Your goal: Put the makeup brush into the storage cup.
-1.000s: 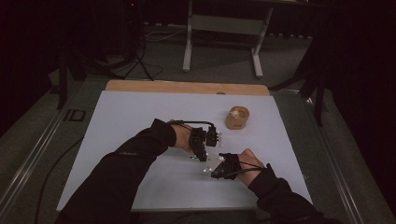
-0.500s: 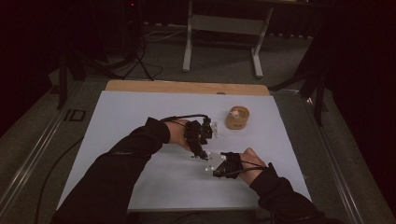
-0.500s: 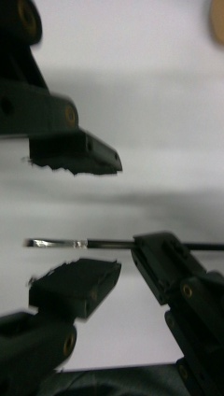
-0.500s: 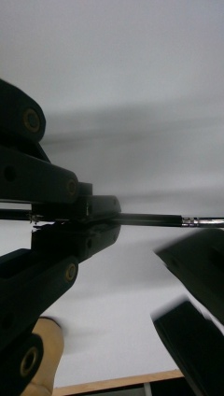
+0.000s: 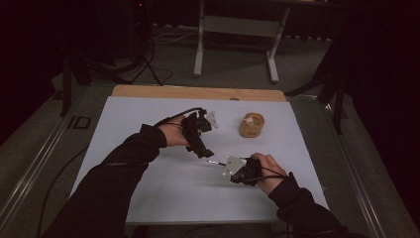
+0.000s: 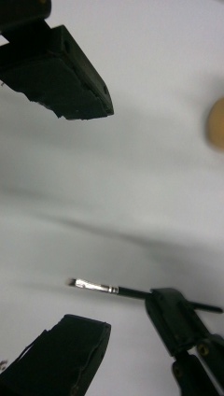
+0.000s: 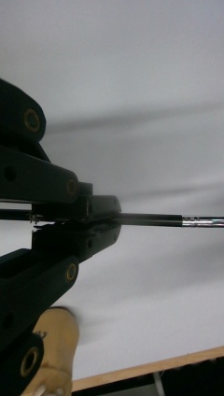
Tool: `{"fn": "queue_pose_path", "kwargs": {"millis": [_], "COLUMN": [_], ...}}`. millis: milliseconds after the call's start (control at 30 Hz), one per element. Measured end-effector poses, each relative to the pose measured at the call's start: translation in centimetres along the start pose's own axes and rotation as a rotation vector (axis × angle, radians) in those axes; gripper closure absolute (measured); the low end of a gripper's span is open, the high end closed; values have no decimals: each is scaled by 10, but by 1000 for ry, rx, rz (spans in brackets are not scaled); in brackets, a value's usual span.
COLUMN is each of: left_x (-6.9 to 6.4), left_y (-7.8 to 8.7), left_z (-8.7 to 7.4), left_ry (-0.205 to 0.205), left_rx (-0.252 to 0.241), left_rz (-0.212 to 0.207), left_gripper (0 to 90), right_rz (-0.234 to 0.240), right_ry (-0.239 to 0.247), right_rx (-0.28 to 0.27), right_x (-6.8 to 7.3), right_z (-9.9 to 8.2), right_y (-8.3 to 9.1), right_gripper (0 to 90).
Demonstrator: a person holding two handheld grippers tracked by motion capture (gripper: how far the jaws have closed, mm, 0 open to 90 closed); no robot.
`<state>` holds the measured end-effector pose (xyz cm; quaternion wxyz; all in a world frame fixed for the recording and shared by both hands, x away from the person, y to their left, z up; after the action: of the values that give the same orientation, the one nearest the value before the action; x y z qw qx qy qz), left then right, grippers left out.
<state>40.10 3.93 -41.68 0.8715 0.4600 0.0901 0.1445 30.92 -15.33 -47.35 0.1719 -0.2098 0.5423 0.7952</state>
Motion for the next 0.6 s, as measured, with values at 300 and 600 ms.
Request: {"fn": "queue_pose_path", "kwargs": {"millis": [300, 600], "left_x": [12, 9], "left_y": [23, 36], "left_z": [-30, -54], "left_ry": [115, 196], "left_rx": [-120, -222], "left_rz": [33, 105], "left_gripper": [4, 4], "right_rz": [-31, -38], "right_ry": [-116, -331], "right_rx": [-27, -110], "right_x": [-6, -22], "right_z": [-8, -18], "right_y": [9, 18], "right_gripper": [856, 856]}}
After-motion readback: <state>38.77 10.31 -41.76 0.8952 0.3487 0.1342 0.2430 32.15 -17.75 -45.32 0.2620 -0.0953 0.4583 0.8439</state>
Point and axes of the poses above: each handheld gripper's, and its own axes: y roughly backward along the jaws, z roughly out of its top, x roughly to its left, the point moved 1 cm from there along -y, roughly forward along the jaws, and after that the axes turned 6 degrees about y, right-handed, at the moved point
